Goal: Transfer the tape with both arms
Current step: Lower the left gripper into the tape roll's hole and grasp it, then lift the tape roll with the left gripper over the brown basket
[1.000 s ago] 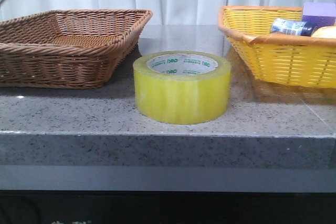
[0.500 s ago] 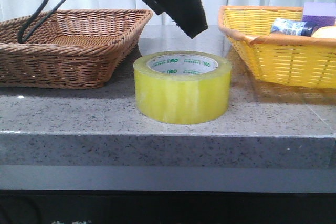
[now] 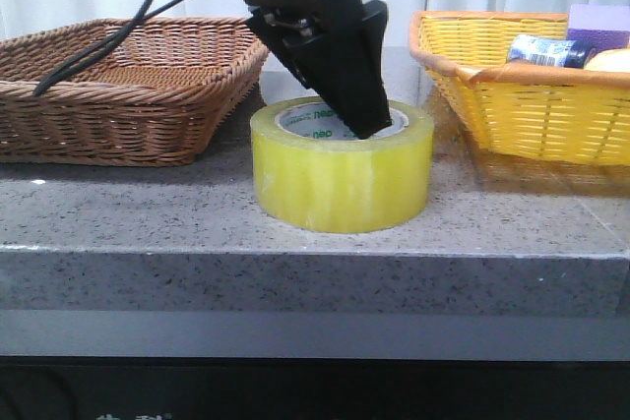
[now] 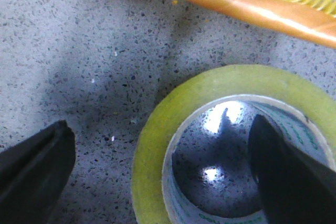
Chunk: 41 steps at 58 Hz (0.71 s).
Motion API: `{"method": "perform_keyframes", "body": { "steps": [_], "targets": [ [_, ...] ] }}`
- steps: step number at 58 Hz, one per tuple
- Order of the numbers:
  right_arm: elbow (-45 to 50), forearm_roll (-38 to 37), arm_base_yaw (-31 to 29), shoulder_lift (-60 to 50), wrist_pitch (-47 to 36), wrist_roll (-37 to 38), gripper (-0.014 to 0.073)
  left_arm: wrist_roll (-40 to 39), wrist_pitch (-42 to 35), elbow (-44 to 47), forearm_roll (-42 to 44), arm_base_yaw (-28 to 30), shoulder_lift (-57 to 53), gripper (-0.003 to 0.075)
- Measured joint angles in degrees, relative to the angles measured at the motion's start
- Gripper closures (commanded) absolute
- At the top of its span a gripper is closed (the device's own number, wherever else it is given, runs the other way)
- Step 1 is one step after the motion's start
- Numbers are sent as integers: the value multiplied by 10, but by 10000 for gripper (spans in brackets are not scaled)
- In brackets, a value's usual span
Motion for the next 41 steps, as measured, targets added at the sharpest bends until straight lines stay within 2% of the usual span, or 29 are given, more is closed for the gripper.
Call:
{"method": "perform_keyframes", "body": {
  "steps": [6, 10, 17, 25, 41],
  "targets": [
    [0, -1, 0, 0, 0, 0, 661, 0, -1, 0, 0, 0, 8, 141],
    [0, -1, 0, 0, 0, 0, 661, 0, -1, 0, 0, 0, 10, 222],
    [0, -1, 0, 0, 0, 0, 661, 0, 0, 0, 0, 0, 10, 411],
    [0, -1, 0, 0, 0, 0, 661, 0, 1, 0, 0, 0, 10, 554],
    [0, -1, 0, 0, 0, 0, 661, 3, 25, -20, 4, 0, 10, 570]
  ]
}}
